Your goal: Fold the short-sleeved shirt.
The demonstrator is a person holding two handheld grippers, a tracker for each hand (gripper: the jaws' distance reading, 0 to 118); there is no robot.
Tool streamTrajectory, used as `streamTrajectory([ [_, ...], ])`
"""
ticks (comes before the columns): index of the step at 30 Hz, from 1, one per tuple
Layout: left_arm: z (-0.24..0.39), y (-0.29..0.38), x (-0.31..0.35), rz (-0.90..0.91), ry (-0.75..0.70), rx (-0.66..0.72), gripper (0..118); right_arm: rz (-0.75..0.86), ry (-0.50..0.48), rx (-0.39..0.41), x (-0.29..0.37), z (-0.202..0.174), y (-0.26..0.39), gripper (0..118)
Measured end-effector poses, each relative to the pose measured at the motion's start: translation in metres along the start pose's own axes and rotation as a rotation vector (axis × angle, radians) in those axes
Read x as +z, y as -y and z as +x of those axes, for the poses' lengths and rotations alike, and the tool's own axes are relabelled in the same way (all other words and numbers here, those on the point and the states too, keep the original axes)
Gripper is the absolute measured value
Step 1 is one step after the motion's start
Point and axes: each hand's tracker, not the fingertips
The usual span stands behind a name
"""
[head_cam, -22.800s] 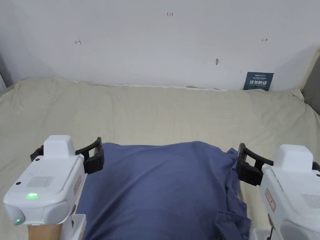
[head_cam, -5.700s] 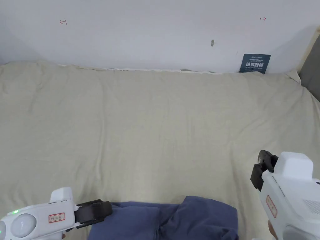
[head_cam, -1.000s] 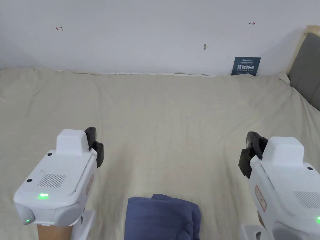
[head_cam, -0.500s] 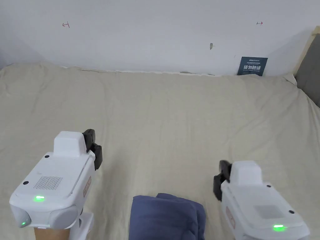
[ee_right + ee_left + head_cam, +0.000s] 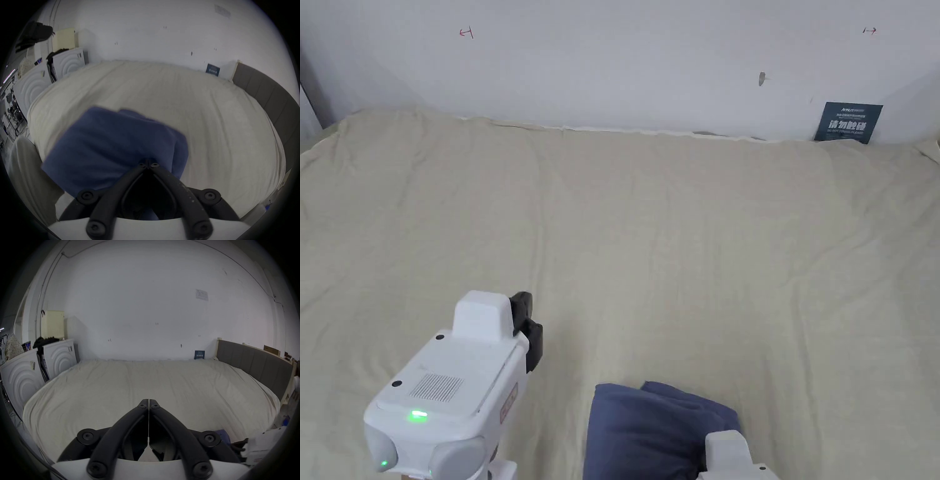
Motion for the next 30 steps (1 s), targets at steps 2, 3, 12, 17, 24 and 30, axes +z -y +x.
streamTrajectory([
  [2, 0.000, 0.009, -0.007, -0.088, 0.028, 0.042, 1, 0.035, 0.001, -0.018, -0.003, 0.002, 0.010, 1],
  [3, -0.001, 0.015, -0.011, -0.137, 0.050, 0.073, 1, 0.062, 0.006, -0.013, -0.002, 0.001, 0.009, 1],
  [12, 0.012, 0.090, -0.059, -0.623, 0.213, 0.313, 118, 0.045, 0.033, -0.034, -0.001, -0.003, 0.010, 1],
  [17, 0.020, 0.115, -0.085, -0.749, 0.270, 0.372, 115, 0.042, 0.014, -0.047, 0.000, 0.001, 0.009, 1],
  [24, 0.033, 0.123, -0.089, -0.778, 0.404, 0.452, 55, 0.044, -0.025, -0.083, -0.001, 0.010, 0.010, 1],
  [30, 0.036, 0.114, -0.088, -0.784, 0.399, 0.424, 21, 0.018, -0.084, -0.116, 0.004, 0.021, 0.000, 2],
])
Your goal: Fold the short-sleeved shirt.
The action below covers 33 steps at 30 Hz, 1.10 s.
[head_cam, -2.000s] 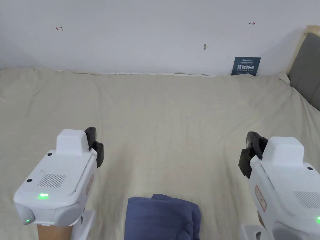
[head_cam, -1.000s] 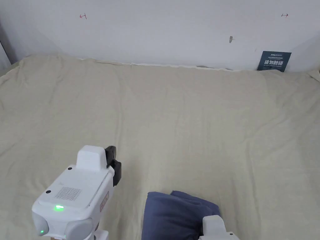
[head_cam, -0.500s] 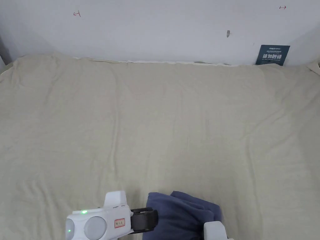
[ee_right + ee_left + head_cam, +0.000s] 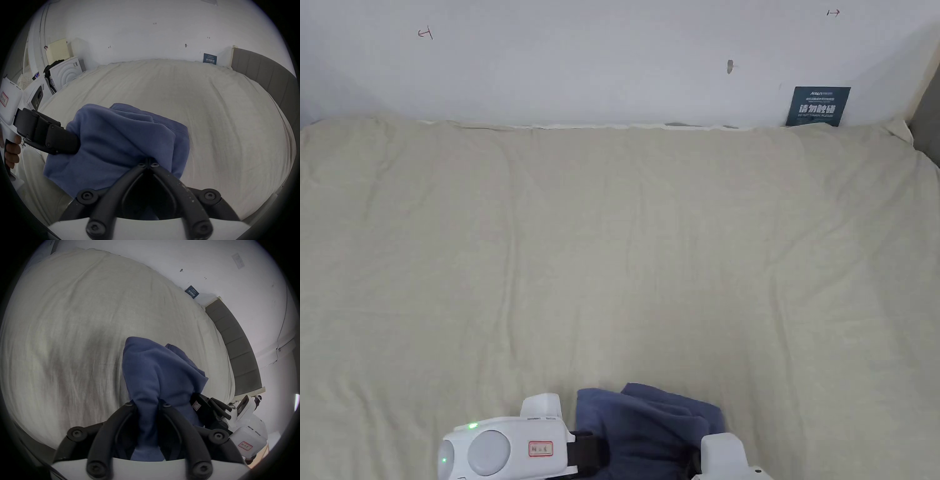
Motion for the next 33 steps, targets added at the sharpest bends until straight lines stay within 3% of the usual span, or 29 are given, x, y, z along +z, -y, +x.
streamTrajectory([
  [6, -0.019, -0.029, 0.041, 0.063, 0.016, 0.013, 20, 0.102, 0.008, 0.043, 0.031, -0.001, -0.038, 2],
  [10, -0.059, -0.064, 0.077, 0.115, -0.140, -0.067, 20, 0.173, 0.015, 0.059, 0.046, -0.003, -0.068, 2],
  [18, -0.179, -0.137, 0.154, 0.181, -0.453, -0.046, 20, 0.289, 0.030, 0.088, 0.057, -0.023, -0.126, 2],
  [25, -0.276, -0.175, 0.209, 0.220, -0.683, 0.065, 20, 0.347, 0.026, 0.105, 0.042, -0.047, -0.169, 2],
  [30, -0.316, -0.181, 0.226, 0.223, -0.719, 0.177, 20, 0.357, 0.019, 0.094, 0.028, -0.057, -0.185, 2],
  [32, -0.317, -0.178, 0.225, 0.232, -0.694, 0.185, 29, 0.356, 0.023, 0.086, 0.024, -0.056, -0.187, 2],
  [33, -0.316, -0.178, 0.223, 0.244, -0.701, 0.188, 43, 0.356, 0.027, 0.080, 0.023, -0.055, -0.188, 2],
])
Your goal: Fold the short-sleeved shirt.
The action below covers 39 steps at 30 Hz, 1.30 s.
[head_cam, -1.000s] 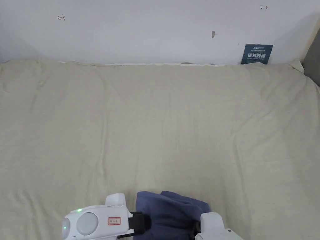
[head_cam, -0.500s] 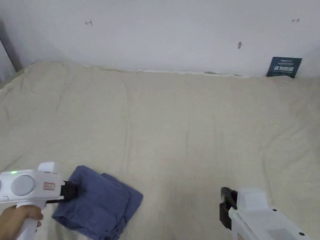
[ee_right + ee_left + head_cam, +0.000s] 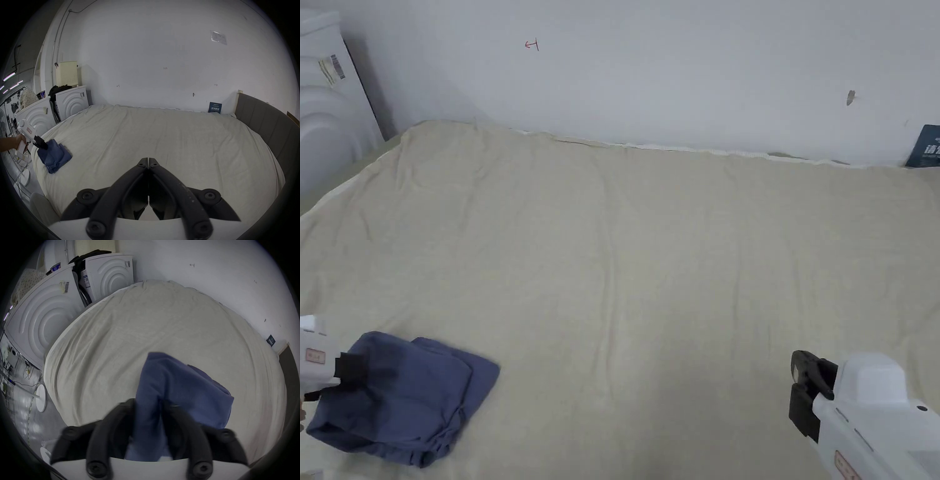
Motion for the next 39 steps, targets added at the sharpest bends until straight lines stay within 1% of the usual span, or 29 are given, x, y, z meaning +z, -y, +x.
streamTrajectory([
  [1, -0.001, -0.001, 0.000, 0.005, 0.003, 0.005, 68, -0.001, 0.002, -0.004, 0.000, 0.001, 0.000, 2],
  [2, 0.001, -0.001, 0.000, 0.002, 0.008, 0.009, 101, -0.003, 0.003, -0.008, 0.000, 0.002, -0.001, 2],
  [3, 0.006, -0.001, 0.003, -0.001, 0.005, 0.013, 118, -0.002, 0.009, -0.010, 0.006, -0.001, -0.004, 2],
  [4, 0.011, 0.000, 0.009, 0.018, -0.002, 0.013, 118, 0.004, 0.022, -0.010, 0.010, 0.000, -0.006, 2],
  [6, 0.018, -0.004, 0.025, 0.113, 0.001, 0.004, 110, 0.021, 0.053, -0.015, 0.018, 0.002, -0.008, 2],
  [7, 0.025, -0.005, 0.035, 0.137, 0.002, 0.004, 107, 0.030, 0.067, -0.021, 0.021, 0.010, -0.008, 2],
  [8, 0.032, -0.007, 0.046, 0.151, 0.002, -0.001, 107, 0.039, 0.078, -0.025, 0.025, 0.012, -0.010, 2],
  [11, 0.054, -0.008, 0.090, 0.313, 0.025, 0.000, 107, 0.088, 0.122, -0.021, 0.043, 0.022, -0.019, 2],
  [15, 0.096, 0.000, 0.162, 0.567, 0.049, -0.053, 108, 0.177, 0.160, -0.012, 0.073, 0.035, -0.036, 2],
  [18, 0.127, 0.012, 0.212, 0.716, 0.095, -0.090, 108, 0.242, 0.186, 0.004, 0.095, 0.044, -0.051, 2],
  [22, 0.173, 0.039, 0.264, 0.900, 0.101, -0.197, 109, 0.313, 0.233, 0.032, 0.119, 0.053, -0.065, 2],
  [23, 0.184, 0.046, 0.273, 0.923, 0.103, -0.198, 109, 0.326, 0.242, 0.036, 0.124, 0.055, -0.067, 2],
  [27, 0.221, 0.077, 0.294, 1.016, 0.174, -0.234, 110, 0.365, 0.269, 0.037, 0.142, 0.063, -0.071, 2],
  [30, 0.244, 0.100, 0.297, 1.037, 0.235, -0.219, 110, 0.390, 0.282, 0.037, 0.153, 0.068, -0.072, 2],
  [35, 0.276, 0.133, 0.285, 1.069, 0.246, -0.244, 109, 0.414, 0.291, 0.028, 0.165, 0.075, -0.069, 2],
  [37, 0.289, 0.148, 0.280, 1.093, 0.232, -0.291, 105, 0.422, 0.292, 0.023, 0.169, 0.078, -0.067, 2],
  [39, 0.293, 0.156, 0.276, 1.090, 0.233, -0.306, 92, 0.424, 0.295, 0.022, 0.172, 0.078, -0.066, 2],
])
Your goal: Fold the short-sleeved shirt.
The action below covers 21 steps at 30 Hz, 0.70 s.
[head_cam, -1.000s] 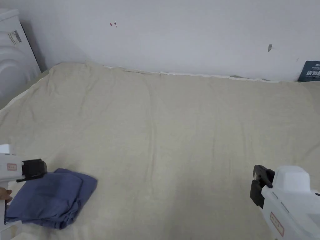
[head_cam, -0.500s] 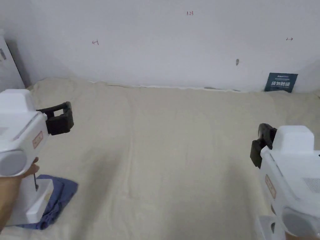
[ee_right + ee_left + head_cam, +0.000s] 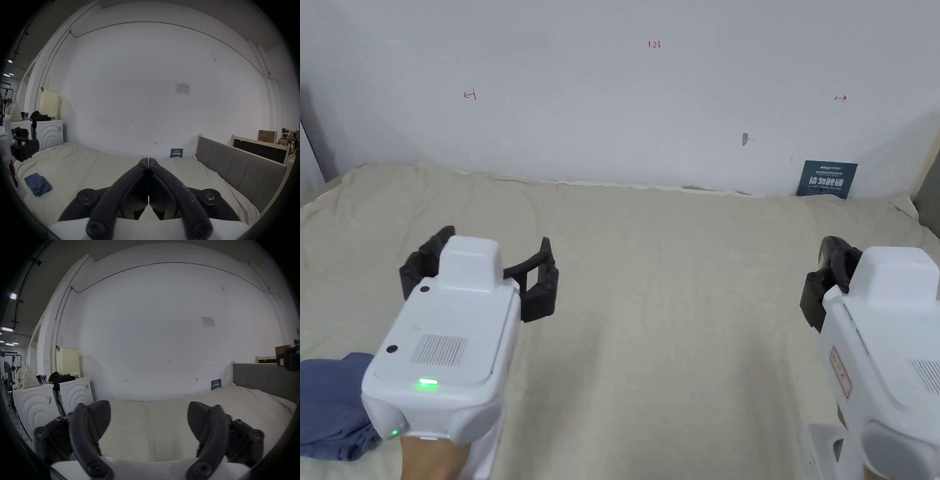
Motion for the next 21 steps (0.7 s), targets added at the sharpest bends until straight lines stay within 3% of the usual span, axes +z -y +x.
streamTrajectory([
  [1, 0.003, 0.002, 0.001, -0.005, 0.016, 0.000, 82, 0.002, 0.000, 0.000, 0.001, 0.001, 0.000, 2],
  [4, 0.007, 0.006, 0.002, -0.022, 0.058, 0.017, 7, 0.004, 0.005, -0.003, 0.005, 0.001, 0.002, 2],
  [5, 0.008, 0.007, 0.002, -0.023, 0.056, 0.019, 1, 0.004, 0.005, -0.006, 0.005, 0.001, 0.002, 2],
  [21, 0.000, 0.006, -0.002, -0.033, 0.062, 0.058, 0, 0.000, 0.014, 0.014, 0.011, -0.003, 0.006, 2],
])
